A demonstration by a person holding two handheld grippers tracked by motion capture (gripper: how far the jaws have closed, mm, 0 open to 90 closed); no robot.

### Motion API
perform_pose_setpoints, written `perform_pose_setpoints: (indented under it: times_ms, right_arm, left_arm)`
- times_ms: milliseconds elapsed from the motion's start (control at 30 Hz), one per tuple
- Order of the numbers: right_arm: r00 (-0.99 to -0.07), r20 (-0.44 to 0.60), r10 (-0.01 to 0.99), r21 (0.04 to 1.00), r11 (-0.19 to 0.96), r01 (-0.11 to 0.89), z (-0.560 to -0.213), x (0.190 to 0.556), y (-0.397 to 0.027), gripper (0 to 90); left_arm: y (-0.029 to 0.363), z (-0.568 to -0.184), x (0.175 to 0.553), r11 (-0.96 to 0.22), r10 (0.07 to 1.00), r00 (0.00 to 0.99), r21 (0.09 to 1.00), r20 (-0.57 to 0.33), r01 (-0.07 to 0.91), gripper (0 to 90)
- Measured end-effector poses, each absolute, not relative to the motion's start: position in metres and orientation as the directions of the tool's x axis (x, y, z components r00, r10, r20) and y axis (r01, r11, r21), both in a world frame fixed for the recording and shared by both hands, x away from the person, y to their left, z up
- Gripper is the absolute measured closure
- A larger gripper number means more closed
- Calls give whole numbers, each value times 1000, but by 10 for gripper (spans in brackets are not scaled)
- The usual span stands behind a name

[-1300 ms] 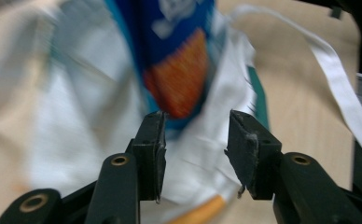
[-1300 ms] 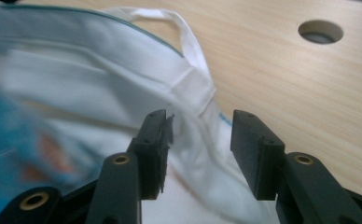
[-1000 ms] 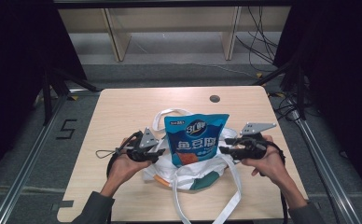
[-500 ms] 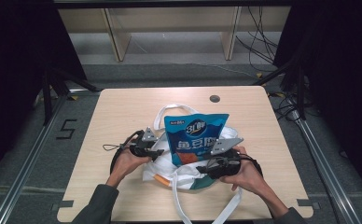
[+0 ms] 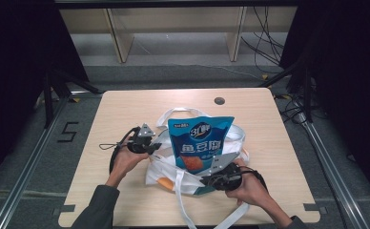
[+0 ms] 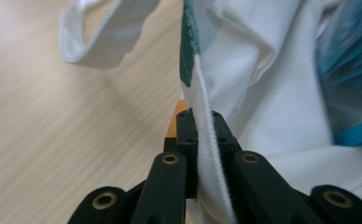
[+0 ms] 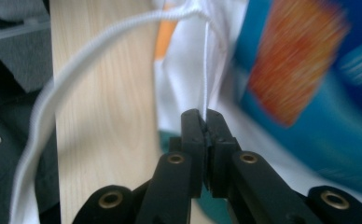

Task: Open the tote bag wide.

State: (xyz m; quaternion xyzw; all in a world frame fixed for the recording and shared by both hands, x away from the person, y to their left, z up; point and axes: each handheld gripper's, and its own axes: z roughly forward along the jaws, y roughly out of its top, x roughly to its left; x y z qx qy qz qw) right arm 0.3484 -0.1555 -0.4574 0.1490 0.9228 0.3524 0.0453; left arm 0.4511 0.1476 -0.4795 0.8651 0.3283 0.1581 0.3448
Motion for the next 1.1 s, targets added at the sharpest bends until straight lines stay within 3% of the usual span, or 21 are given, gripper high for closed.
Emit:
perform_pose_setpoints:
  times_ms: [133,300,367,467,533,633,700,733,833,933,1033,1100]
  right_arm:
    - [-951,58,304,601,750,276,-490,342,-140,888]
    - [-948,58,312,612,739,281,-497,342,-139,886]
    - [-942,95,321,624,718,308,-498,343,-141,860]
    - [-934,144,326,614,711,343,-491,345,-143,675]
    - [-937,126,325,645,691,327,-477,343,-146,607]
    - [-927,97,363,719,618,317,-447,345,-165,556]
    - [-908,87,411,772,548,322,-429,351,-185,542]
    - [-895,81,440,789,521,327,-423,354,-192,551]
    - [-817,-27,576,827,472,305,-410,374,-226,723]
    - [-736,-78,672,816,467,340,-423,396,-247,851]
    - [-712,-99,695,764,512,393,-450,413,-257,890]
    - [-709,-113,696,722,548,423,-465,419,-260,900]
  left_arm:
    - [147,-500,467,-548,684,729,645,-21,533,848]
    - [146,-499,464,-556,700,714,644,23,525,822]
    - [146,-495,462,-520,734,679,659,20,543,713]
    - [149,-474,451,-462,753,658,705,-9,538,480]
    - [153,-456,442,-429,757,653,745,-12,511,406]
    - [151,-432,426,-382,761,649,809,1,447,379]
    - [150,-418,414,-391,744,667,836,42,385,437]
    - [148,-416,409,-397,730,681,842,48,366,529]
    - [145,-426,409,-491,705,697,801,134,343,781]
    - [147,-447,420,-480,723,683,786,103,390,853]
    - [149,-468,429,-501,742,660,753,119,427,891]
    - [153,-483,433,-486,752,656,728,67,483,894]
